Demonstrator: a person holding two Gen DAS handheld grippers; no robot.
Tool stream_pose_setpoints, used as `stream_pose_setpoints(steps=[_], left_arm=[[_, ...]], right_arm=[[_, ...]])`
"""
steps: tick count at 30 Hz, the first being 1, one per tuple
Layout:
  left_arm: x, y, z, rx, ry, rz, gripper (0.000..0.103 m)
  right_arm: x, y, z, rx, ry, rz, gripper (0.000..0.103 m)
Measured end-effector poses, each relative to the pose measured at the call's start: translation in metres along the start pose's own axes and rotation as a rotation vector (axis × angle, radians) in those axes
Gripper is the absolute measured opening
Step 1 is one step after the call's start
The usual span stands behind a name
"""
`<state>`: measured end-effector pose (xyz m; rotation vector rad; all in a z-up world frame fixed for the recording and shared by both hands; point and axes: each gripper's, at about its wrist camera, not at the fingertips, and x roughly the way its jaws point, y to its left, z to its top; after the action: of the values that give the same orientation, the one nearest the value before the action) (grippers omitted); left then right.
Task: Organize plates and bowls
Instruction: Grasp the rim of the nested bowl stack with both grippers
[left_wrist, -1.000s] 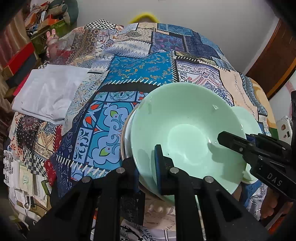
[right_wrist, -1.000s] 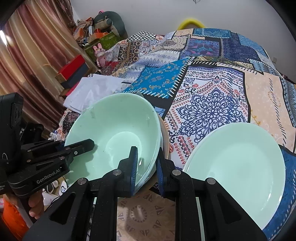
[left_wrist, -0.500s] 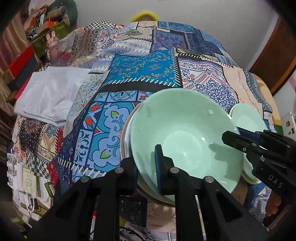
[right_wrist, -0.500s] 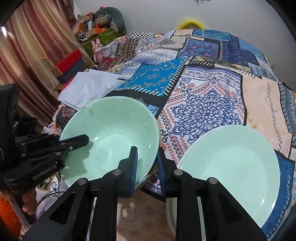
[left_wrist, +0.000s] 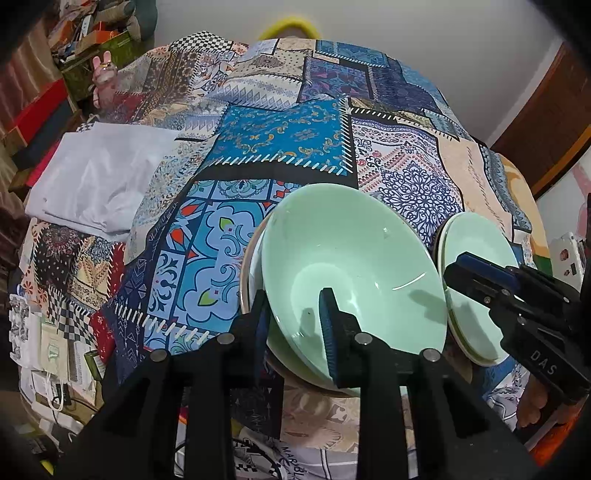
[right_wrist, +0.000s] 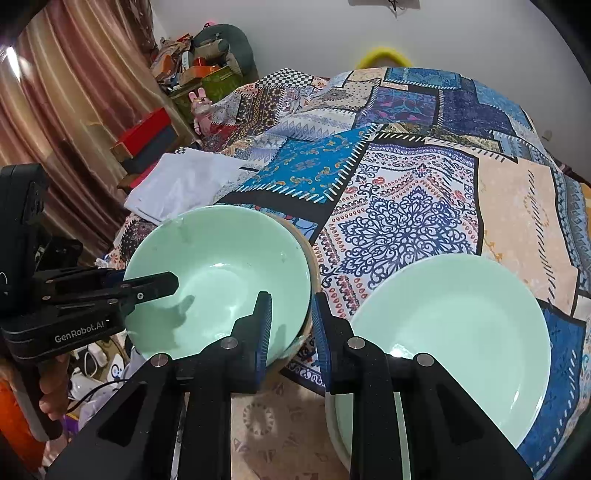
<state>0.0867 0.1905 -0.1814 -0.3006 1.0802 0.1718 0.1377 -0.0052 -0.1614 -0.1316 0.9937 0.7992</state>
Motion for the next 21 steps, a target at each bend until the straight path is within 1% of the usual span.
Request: stream_pose_setpoints(steps=[2,4,5,6,7,9,10,15,17,21], left_arm=[[-0.004,0.001,0.0,0.003,-0.013,0.012,0.03],[-0.016,-0.001,-0.001,0.022,-0.075,0.041,0.044],[-0.023,-0.002,-0.001,0.037,-0.105,0.039,0.048],[-0.031,-0.002,-0.001,0.047,-0.134,0.027,0.056],[-0.035,-0.001,-0.001,0.049,-0.15,0.025,0.061],[-0.038,0.002,-0.001,0.048,-0.162,0.041,0.062],[-0.037,0.006,-0.001,0.041,-0.157,0.045,0.062],[-0.017,0.022,-0.007,-0.013,-0.092,0.039,0.062],[-0.01,0.024,-0.012,-0.016,-0.073,0.035,0.062],[0.003,0.025,-0.02,-0.022,-0.044,0.002,0.062]], right_arm=[[-0.002,-0.001,-0.001,0.001,-0.002,0.001,0.02],[-0.002,-0.002,-0.001,0.002,-0.002,0.003,0.021],[-0.002,-0.002,-0.001,0.002,-0.002,0.005,0.021],[-0.002,-0.002,-0.001,0.003,-0.001,0.008,0.022],[-0.002,-0.002,-0.001,0.002,0.0,0.007,0.024],[0.0,-0.003,0.0,0.004,0.0,0.006,0.026],[0.001,-0.004,0.0,0.007,0.002,0.01,0.027],[0.009,-0.005,-0.002,0.016,0.019,0.017,0.028],[0.013,-0.006,-0.002,0.017,0.029,0.02,0.028],[0.02,-0.008,-0.002,0.022,0.046,0.026,0.029]])
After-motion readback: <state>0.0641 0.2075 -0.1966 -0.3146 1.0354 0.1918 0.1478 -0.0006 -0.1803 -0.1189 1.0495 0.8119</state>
